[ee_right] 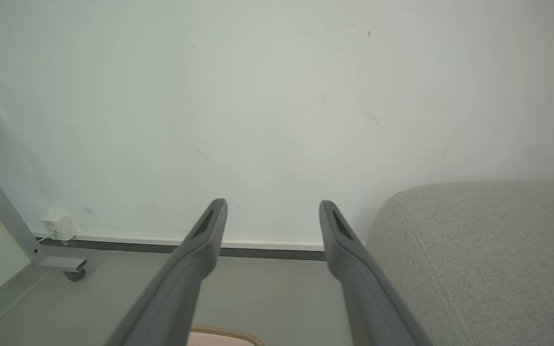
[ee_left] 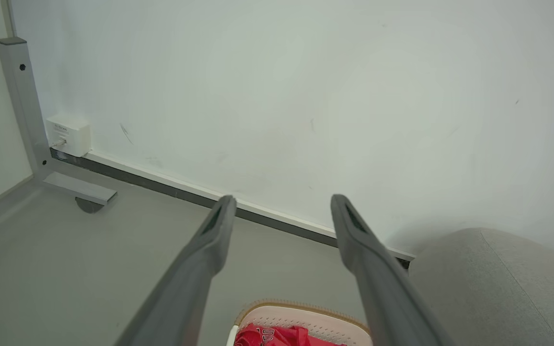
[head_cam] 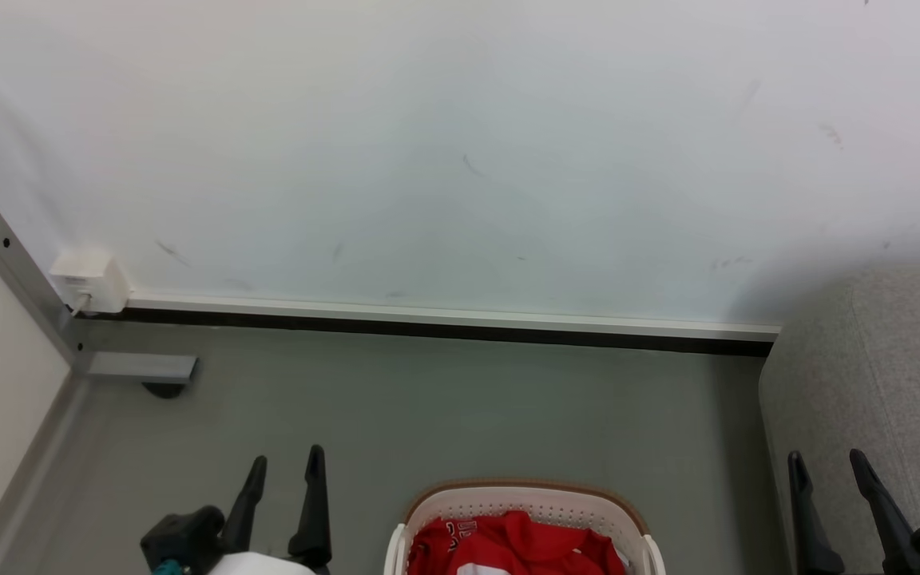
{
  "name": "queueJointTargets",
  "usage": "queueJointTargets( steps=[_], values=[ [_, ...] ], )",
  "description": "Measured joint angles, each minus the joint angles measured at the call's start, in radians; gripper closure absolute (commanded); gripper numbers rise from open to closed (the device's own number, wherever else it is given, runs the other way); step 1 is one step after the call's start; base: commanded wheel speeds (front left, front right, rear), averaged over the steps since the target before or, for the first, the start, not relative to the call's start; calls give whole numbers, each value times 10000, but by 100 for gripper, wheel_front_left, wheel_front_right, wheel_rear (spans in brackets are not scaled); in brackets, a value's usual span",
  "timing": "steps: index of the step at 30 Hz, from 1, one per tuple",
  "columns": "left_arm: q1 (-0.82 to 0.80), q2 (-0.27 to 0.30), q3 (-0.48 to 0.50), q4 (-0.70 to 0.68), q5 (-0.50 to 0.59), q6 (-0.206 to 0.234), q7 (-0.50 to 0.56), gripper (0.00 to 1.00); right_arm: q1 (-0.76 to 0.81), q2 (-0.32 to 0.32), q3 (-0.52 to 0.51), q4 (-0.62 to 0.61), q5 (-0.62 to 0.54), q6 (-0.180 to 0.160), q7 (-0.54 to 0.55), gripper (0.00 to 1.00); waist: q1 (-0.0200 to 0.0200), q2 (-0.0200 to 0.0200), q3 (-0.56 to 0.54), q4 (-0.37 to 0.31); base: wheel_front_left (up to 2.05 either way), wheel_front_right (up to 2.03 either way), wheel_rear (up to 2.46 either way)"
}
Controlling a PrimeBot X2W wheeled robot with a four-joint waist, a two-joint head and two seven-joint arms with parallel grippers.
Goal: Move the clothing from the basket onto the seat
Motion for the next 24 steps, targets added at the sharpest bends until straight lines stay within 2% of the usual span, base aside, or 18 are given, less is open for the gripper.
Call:
queueJointTargets(
  steps=[24],
  values=[
    [164, 17, 138, 443, 1923, -278, -472, 0, 267, 125, -449, 410, -1248, 0, -495, 0, 0, 0, 46, 79, 0, 0, 0]
  ],
)
